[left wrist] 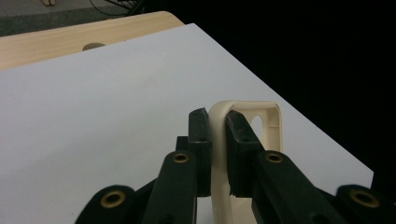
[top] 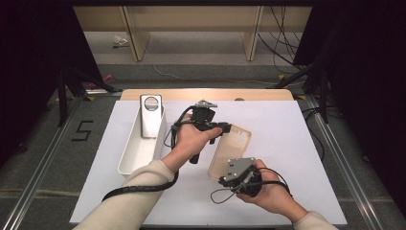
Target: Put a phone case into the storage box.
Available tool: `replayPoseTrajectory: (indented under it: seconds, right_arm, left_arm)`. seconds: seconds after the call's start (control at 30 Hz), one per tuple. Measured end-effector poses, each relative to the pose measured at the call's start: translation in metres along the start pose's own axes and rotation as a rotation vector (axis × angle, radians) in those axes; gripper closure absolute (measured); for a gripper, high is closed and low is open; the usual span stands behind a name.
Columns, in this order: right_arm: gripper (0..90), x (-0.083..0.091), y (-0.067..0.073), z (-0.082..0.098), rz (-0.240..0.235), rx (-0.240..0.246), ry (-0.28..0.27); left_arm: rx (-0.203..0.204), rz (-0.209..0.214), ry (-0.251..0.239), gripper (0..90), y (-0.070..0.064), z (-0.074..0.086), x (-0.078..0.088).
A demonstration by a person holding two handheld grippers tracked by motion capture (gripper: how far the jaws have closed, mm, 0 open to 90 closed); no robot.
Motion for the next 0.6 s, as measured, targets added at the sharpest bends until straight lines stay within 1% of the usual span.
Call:
replayPoseTrajectory:
  seconds: [0.07,0.13,0.17,0.2,0.27,0.3,0.37,0.4,0.5,0.57,0.6]
  right_arm:
    - [73.9,0.000,-0.003,0.001,0.033,-0.009,-0.012]
    - [67.1,0.001,-0.007,0.001,0.066,-0.019,-0.025]
    - [63.2,0.002,-0.008,0.001,0.073,-0.027,-0.034]
    - [57.9,0.003,-0.010,0.001,0.085,-0.039,-0.051]
    - [52.6,0.005,-0.013,0.000,0.100,-0.061,-0.077]
    - [48.1,0.006,-0.015,0.000,0.110,-0.069,-0.089]
    - [43.6,0.008,-0.018,0.000,0.123,-0.089,-0.110]
    - [39.3,0.009,-0.020,0.001,0.133,-0.099,-0.124]
    - [31.8,0.010,-0.025,0.002,0.146,-0.127,-0.156]
    - [26.9,0.012,-0.030,0.003,0.158,-0.160,-0.186]
    - [25.6,0.013,-0.031,0.003,0.159,-0.169,-0.196]
  left_arm:
    - [-0.009,-0.008,-0.008,81.9,0.001,-0.001,0.001]
    - [-0.022,-0.011,-0.022,81.8,0.003,-0.002,0.003]
    - [-0.029,-0.016,-0.029,81.9,0.004,-0.003,0.004]
    - [-0.042,-0.017,-0.039,81.8,0.005,-0.003,0.006]
    - [-0.067,-0.037,-0.053,81.7,0.008,-0.004,0.008]
    - [-0.083,-0.049,-0.058,81.7,0.008,-0.005,0.009]
    - [-0.117,-0.077,-0.076,81.7,0.011,-0.006,0.013]
    - [-0.124,-0.083,-0.085,81.7,0.012,-0.006,0.014]
    - [-0.146,-0.103,-0.112,81.7,0.015,-0.008,0.018]
    - [-0.155,-0.112,-0.126,81.7,0.018,-0.009,0.020]
    - [-0.159,-0.120,-0.137,81.7,0.020,-0.010,0.022]
Point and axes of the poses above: each handheld gripper's, and its own axes: x roughly backward along the jaws, z roughly out of its underside, y roughly to its left, the point moved 5 cm from there along -x, roughly forward along the jaws, and after that the axes turned 1 degree about -z, right-handed, at the moved point
